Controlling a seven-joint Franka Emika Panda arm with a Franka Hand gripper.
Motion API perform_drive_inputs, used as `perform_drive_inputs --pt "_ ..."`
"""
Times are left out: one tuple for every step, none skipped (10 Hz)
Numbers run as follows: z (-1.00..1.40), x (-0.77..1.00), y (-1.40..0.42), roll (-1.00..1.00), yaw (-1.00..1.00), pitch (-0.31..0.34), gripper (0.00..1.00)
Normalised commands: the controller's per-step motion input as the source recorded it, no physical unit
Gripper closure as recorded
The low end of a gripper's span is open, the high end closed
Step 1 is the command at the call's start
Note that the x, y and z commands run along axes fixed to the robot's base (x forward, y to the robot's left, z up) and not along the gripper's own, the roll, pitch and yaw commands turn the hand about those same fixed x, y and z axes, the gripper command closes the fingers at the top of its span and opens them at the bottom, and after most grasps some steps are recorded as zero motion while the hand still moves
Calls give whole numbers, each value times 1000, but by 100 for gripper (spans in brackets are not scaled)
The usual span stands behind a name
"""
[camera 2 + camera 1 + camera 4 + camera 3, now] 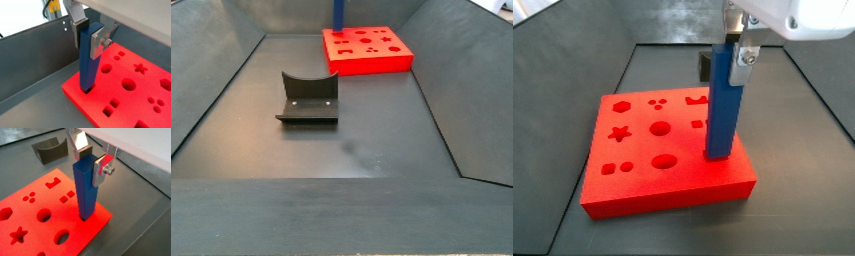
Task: Pick up the rectangle object. Move up. Move to above the board. Insert the rectangle object.
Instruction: Insert the rectangle object.
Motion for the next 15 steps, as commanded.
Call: perform_drive_inputs --pt "-94 0 0 0 20 0 100" --pt "-43 0 0 0 11 -3 100" --pt "-43 0 0 0 6 0 100" --pt "-29 69 0 0 0 0 100" --pt "-40 151 0 0 0 0 100" --pt "-51 117 0 0 0 0 100" --pt "-40 91 0 0 0 0 100" --pt "-49 86 0 0 0 0 100" --pt "-89 40 0 0 0 0 100" --pt "-114 0 0 0 0 0 100" --pt "-114 0 0 0 0 0 100" --pt "-106 6 0 0 0 0 100" --pt "-114 0 0 0 0 0 100" --pt "-100 0 0 0 0 0 100" --pt "-94 0 0 0 0 0 100"
